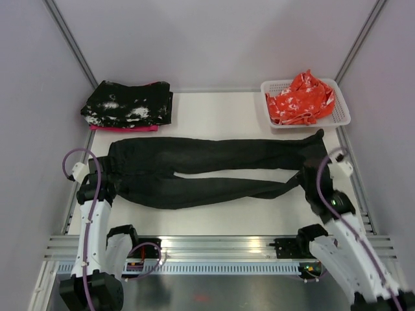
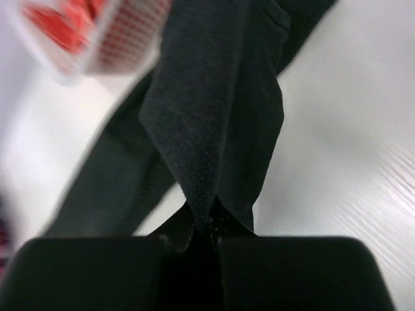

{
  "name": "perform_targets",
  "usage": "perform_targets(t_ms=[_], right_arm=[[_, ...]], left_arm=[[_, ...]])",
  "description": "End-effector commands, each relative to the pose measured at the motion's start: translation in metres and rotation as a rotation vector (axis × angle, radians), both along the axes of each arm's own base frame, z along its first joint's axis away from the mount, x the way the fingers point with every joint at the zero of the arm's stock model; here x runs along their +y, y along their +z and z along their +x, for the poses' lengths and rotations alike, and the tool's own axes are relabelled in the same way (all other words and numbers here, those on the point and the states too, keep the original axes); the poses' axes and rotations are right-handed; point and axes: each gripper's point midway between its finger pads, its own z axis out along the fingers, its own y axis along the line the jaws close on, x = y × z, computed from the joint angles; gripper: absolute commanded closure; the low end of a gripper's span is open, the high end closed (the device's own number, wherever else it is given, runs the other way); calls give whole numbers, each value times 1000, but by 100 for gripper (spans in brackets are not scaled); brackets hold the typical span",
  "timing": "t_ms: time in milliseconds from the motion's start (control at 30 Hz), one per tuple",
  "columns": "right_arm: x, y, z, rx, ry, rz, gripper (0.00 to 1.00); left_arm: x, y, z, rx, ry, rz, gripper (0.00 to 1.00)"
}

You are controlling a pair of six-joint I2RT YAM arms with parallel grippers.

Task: Fold and stack the trousers
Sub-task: Flatten the trousers out

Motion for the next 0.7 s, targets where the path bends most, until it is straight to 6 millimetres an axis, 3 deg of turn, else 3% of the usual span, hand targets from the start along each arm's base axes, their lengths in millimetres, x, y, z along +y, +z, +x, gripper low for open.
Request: perform_targets(t_ms=[0,33,100,200,233,333,400,500,533,667], right_arm=[[-16,11,-11,-327,-113,103,100],[-17,21,-11,-414,-96,105,100],[-23,24,-21,-494,-104,106,100],[-22,-7,-33,-373,-105,112,94],[-20,-30,-38,-278,-98,99,81],[-7,-57,-45,-147,-88,171,45],[-3,-61,-51,-102,-124,224,31],[-4,-52,-65,-26,-168,250,20],[-2,-32,-62,-52,-163,268,11],[8,9,-65,-23,-117,294,6]], left_arm=[[3,6,7,-34,-10,35,96],[4,7,7,-34,-10,39,96],[4,9,8,-35,-15,47,96],[4,9,8,-41,-12,41,96],[3,9,10,-46,-14,35,96],[-1,4,10,-44,-15,15,96],[-1,4,9,-47,-15,11,96],[1,5,8,-45,-6,21,96],[1,6,8,-46,-9,22,96],[0,5,9,-44,-12,20,96]])
